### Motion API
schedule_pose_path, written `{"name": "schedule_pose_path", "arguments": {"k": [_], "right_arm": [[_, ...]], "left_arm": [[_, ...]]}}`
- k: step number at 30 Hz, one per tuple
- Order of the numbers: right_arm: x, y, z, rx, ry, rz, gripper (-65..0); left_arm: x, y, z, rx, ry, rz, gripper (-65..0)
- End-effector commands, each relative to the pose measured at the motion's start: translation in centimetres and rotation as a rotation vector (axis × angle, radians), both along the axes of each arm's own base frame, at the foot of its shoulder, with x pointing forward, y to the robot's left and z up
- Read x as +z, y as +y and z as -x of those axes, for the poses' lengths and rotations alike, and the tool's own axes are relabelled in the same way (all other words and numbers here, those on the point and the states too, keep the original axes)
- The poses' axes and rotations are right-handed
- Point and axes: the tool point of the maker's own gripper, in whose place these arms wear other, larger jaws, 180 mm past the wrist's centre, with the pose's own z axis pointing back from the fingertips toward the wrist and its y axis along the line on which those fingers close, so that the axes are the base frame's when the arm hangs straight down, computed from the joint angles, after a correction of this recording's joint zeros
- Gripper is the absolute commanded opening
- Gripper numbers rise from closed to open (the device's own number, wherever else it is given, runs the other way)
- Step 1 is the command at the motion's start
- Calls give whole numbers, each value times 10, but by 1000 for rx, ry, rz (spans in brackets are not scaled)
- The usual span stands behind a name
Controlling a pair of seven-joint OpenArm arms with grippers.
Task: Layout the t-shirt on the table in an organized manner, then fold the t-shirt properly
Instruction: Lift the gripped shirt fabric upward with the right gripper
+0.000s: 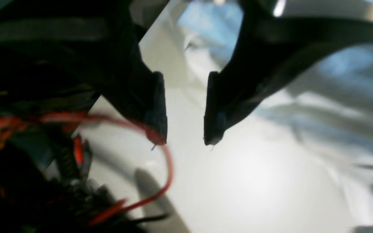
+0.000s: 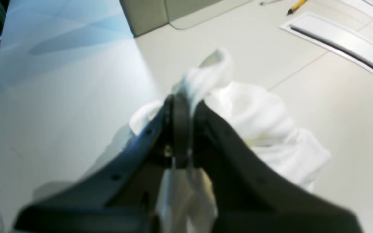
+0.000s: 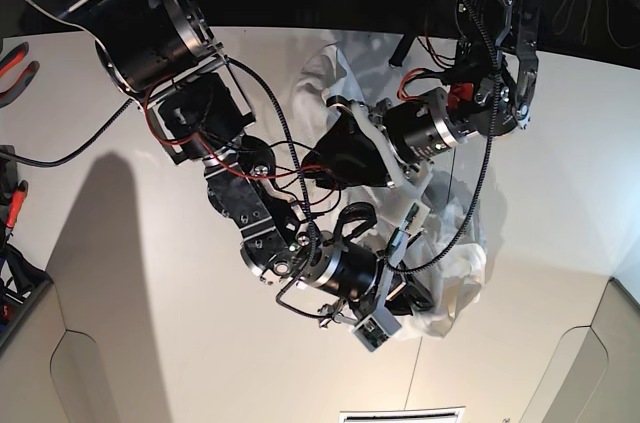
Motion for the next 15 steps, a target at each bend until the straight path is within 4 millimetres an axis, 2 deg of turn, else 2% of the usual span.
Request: {"name": "schedule_pose_path", "arguments": {"k": [1,6,12,15], "right_arm": [[29,7,-9,6,-58,-53,-650],[28,7,-9,6,-59,-49,-650],[28,7,-9,7,-63,-43,-650],[28,7,-9,7,-63,-43,-650]], "left_arm": [[16,-6,-6,7,-45,50,-422],[14,-23,1,-9,-26,85,-422],[-17,-39,16,-56,72,81,-422],[-33,-39,21,-53,110,70,-422]]}}
